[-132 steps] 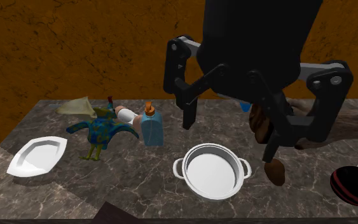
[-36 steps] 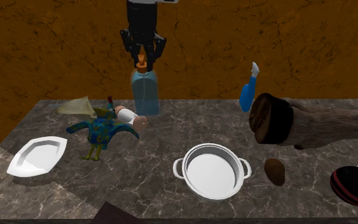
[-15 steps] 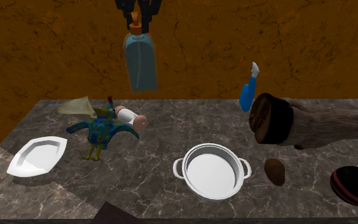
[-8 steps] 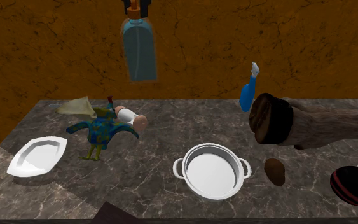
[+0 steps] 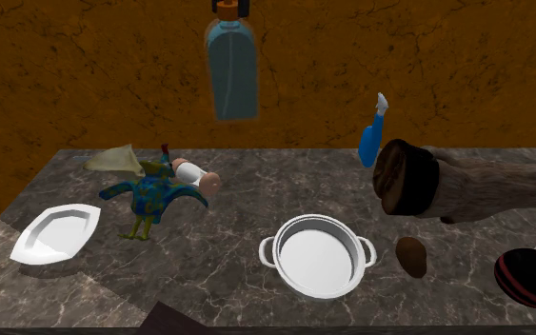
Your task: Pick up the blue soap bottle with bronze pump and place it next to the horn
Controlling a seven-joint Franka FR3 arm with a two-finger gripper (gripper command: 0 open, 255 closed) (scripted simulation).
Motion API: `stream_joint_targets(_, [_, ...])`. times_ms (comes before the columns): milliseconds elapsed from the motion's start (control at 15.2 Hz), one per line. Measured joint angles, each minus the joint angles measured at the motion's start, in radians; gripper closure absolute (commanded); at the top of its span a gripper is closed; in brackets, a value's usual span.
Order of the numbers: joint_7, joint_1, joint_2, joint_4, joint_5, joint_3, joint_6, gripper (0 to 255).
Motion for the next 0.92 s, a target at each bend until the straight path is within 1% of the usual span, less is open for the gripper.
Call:
stream_joint_targets(330, [-0.113,-0.075,-0.081,-0.105,0.009,-0.042,0.017,255])
stream_joint_targets(858, [-0.311,-0.191,-0.139,-0.180,0.001,-0.124,0.024,255])
stream_joint_targets(924, [-0.334,-0.203,-0.139,-0.177,-0.001,-0.134,0.020,255])
